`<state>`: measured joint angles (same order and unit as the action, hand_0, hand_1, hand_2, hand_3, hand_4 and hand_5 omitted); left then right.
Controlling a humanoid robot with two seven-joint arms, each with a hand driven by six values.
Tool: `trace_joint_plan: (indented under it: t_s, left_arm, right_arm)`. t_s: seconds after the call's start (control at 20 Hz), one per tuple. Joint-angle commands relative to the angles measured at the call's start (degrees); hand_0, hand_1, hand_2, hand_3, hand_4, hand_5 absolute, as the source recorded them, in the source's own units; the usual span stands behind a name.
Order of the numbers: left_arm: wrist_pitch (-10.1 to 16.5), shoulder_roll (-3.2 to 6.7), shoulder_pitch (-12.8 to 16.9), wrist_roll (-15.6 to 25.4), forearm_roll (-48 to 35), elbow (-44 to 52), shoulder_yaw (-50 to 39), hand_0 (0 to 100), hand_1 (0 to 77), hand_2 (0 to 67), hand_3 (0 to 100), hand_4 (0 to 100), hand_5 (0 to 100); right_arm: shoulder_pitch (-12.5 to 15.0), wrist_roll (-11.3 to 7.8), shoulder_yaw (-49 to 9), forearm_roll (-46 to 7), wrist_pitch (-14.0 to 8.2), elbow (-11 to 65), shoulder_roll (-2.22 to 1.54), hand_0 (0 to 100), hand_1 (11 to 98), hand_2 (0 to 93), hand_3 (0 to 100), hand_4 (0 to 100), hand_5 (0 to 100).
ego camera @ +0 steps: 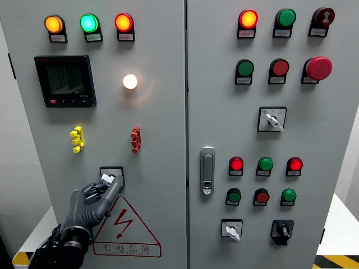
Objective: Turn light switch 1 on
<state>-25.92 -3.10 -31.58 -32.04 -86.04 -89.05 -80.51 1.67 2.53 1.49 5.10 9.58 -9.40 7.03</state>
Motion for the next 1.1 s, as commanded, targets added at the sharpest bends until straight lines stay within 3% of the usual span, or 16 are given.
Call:
trace_joint_plan:
  t_s: [0.0, 0.25, 0.45, 0.55, 0.7, 0.75, 0.85, 0.9, 0.95, 1.0, 1.05]
  left_arm:
    - [-0.18, 0.11, 0.64, 0.22, 0.08, -0.07, 0.0, 0, 56.1, 48.7, 89, 100, 75]
    - [0.43, 0.2, 3.28, 1.1, 0.61, -0.07, 0.0, 0, 56.0, 49.4, 89, 100, 74]
    - [0.87, 0.29, 6.79, 9.26, 6.21, -0.16, 0.17, 0, 58.0, 50.2, 91, 100, 69]
    - [3.32, 1.16, 9.07, 11.81, 12.97, -0.16, 0.26, 0, 59.5, 53.0, 93, 100, 71]
    - [11.65, 3.53, 14.78, 16.55, 21.77, 0.28, 0.7, 0, 58.6, 53.4, 95, 100, 72]
    - [15.08, 4.67, 17.41, 18.14, 24.05, 0.45, 0.7, 0, 56.2, 52.1, 92, 97, 69]
    - [20.45, 5.56, 21.28, 20.51, 25.57, 2.2, 0.79, 0, 52.7, 44.7, 82, 87, 60]
    - [22.04, 6.26, 23.04, 22.09, 25.57, 3.52, 1.31, 0, 50.5, 38.1, 75, 82, 58]
    - [22.84, 7.57, 24.71, 23.76, 25.66, 5.01, 2.71, 0, 49.3, 34.1, 69, 77, 56]
    - [22.93, 9.41, 26.12, 25.78, 26.01, 7.46, 5.25, 0, 48.5, 32.8, 66, 74, 54]
    - [22.94, 10.65, 26.83, 27.45, 26.62, 10.27, 7.45, 0, 45.8, 31.5, 60, 69, 52]
  right_arm:
    - [0.0, 0.02, 0.0, 0.0, 0.0, 0.0, 0.0, 0, 22.7, 0.0, 11, 23, 15]
    - [0.08, 0.02, 0.0, 0.0, 0.0, 0.0, 0.0, 0, 22.7, 0.0, 11, 23, 15]
    - [0.0, 0.02, 0.0, 0.0, 0.0, 0.0, 0.0, 0, 22.7, 0.0, 11, 23, 15]
    - [0.0, 0.02, 0.0, 0.0, 0.0, 0.0, 0.0, 0, 22.7, 0.0, 11, 23, 15]
    - [0.08, -0.07, 0.0, 0.0, 0.0, 0.0, 0.0, 0, 22.6, 0.0, 11, 23, 15]
    - [0.0, 0.02, 0.0, 0.0, 0.0, 0.0, 0.0, 0, 22.6, 0.0, 11, 23, 15]
    - [0.0, -0.07, 0.0, 0.0, 0.0, 0.0, 0.0, 0, 22.6, 0.0, 11, 23, 15]
    - [0.08, -0.07, 0.0, 0.0, 0.0, 0.0, 0.0, 0, 22.6, 0.0, 11, 23, 15]
    - [0.08, 0.02, 0.0, 0.0, 0.0, 0.0, 0.0, 0, 22.6, 0.0, 11, 23, 15]
    - [0.0, -0.07, 0.0, 0.0, 0.0, 0.0, 0.0, 0, 22.6, 0.0, 11, 23, 15]
    - [0.08, -0.07, 0.0, 0.0, 0.0, 0.0, 0.0, 0, 22.6, 0.0, 11, 23, 15]
